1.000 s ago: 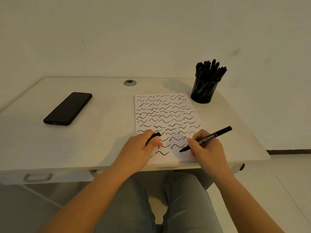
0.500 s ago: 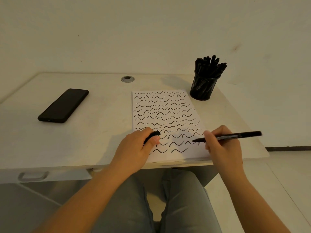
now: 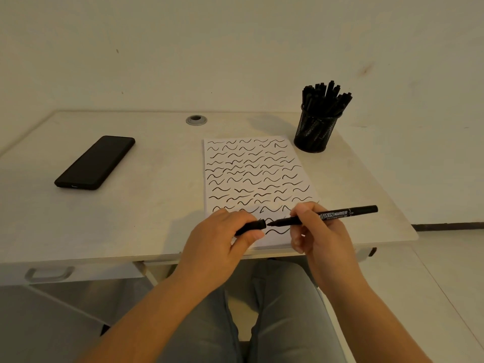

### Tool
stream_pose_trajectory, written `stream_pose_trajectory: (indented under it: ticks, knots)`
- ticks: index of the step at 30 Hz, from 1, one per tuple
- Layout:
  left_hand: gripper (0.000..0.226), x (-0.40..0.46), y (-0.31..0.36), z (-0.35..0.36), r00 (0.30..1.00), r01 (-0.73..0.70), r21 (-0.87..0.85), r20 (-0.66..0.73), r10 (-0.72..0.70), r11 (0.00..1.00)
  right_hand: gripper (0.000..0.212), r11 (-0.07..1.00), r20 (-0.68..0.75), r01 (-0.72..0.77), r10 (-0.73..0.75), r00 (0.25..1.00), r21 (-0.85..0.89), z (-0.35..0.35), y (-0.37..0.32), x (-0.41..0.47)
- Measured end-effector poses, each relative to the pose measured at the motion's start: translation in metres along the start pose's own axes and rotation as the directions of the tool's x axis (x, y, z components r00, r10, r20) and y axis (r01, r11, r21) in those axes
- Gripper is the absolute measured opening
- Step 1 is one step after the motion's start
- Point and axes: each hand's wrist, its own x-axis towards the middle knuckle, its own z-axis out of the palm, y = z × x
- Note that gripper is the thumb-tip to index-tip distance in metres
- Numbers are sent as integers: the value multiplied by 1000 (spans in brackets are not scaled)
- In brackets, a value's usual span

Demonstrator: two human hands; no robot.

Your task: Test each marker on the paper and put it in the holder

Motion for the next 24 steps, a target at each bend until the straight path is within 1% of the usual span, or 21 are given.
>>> stream_pose_trajectory:
  ticks: [2, 4, 6, 9, 10, 12, 16, 17, 20, 21, 24]
  knots:
    - [40, -1, 0, 0, 1000, 0, 4, 0, 0, 1000, 32, 1000, -4, -14, 14, 1000, 12, 2, 1, 0]
    - [45, -3, 1, 0, 1000, 1, 4, 11, -1, 1000, 32, 999, 5, -31, 31, 999, 21, 3, 2, 0]
    - [47, -4, 1, 0, 1000, -5, 13, 26, 4, 1000, 31, 999, 46, -35, 34, 998, 13, 4, 2, -1]
    - [40, -4, 3, 1, 999, -21, 35, 42, 20, 999, 20, 1000, 126, -10, 11, 992, -5, 5, 1, -2]
    - [39, -4, 4, 1, 999, -24, 37, 44, 23, 999, 19, 1000, 150, 0, 1, 989, -8, 6, 1, -3]
    - [38, -4, 5, 0, 999, -26, 32, 43, 25, 999, 22, 1000, 168, 8, -6, 986, -14, 7, 1, -3]
    - [39, -6, 9, -1, 998, -40, 13, 43, 39, 999, 33, 999, 130, -35, 31, 991, 27, 12, 0, -2]
    - [35, -7, 11, -1, 998, -32, -13, 44, 33, 999, 34, 999, 124, -42, 40, 991, 13, 14, 0, -2]
    - [18, -9, 20, -2, 999, 13, -193, 44, -4, 981, 35, 999, 112, -53, 54, 992, -9, 23, -1, -4]
    - [17, -9, 22, -2, 999, 26, -245, 41, -17, 969, 34, 998, 98, -64, 63, 993, 5, 26, -1, -5]
    - [25, -10, 29, -5, 994, 107, -409, 68, -86, 906, 34, 996, 18, -82, 82, 996, 35, 32, -3, -7]
